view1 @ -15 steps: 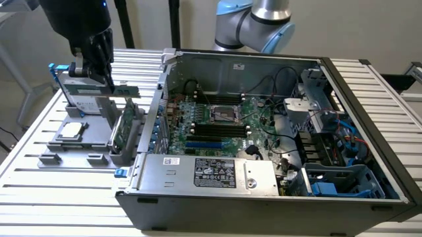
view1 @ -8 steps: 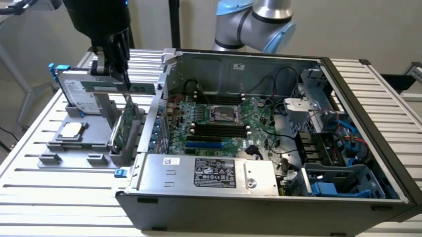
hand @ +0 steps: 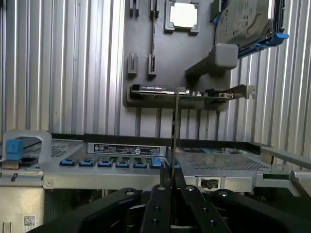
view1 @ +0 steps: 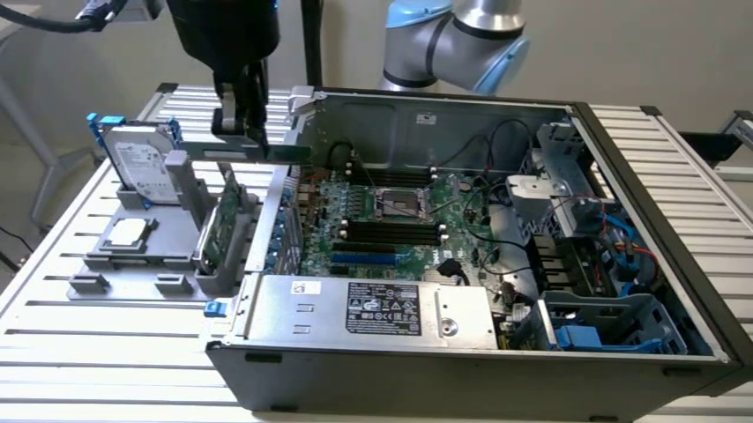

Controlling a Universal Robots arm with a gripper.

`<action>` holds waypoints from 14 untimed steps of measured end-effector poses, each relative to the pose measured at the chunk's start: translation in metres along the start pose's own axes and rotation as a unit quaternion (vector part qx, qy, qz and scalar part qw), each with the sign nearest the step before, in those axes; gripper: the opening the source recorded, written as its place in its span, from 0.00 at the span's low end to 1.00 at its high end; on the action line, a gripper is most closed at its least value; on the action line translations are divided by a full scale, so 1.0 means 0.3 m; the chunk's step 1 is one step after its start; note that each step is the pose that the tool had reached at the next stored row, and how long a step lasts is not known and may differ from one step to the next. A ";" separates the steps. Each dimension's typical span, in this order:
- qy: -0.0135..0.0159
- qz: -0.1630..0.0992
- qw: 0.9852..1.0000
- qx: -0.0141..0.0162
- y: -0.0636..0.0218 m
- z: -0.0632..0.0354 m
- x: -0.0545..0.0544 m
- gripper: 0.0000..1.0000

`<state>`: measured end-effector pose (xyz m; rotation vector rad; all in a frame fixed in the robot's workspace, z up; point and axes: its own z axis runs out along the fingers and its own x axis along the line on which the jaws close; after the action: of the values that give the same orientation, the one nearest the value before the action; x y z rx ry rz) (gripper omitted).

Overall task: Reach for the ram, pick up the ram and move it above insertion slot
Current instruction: 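Pick up the ram and move it above insertion slot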

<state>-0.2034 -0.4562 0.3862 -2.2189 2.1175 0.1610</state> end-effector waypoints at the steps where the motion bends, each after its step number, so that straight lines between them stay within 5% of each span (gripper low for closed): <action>1: -0.001 0.000 1.000 0.000 -0.015 0.000 0.000 0.14; 6: -0.005 0.000 1.000 0.000 -0.091 -0.002 0.001 0.14; 14: -0.007 0.000 1.000 0.000 -0.213 -0.004 -0.001 0.14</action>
<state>-0.1395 -0.4528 0.3862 -2.2113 2.1098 0.1757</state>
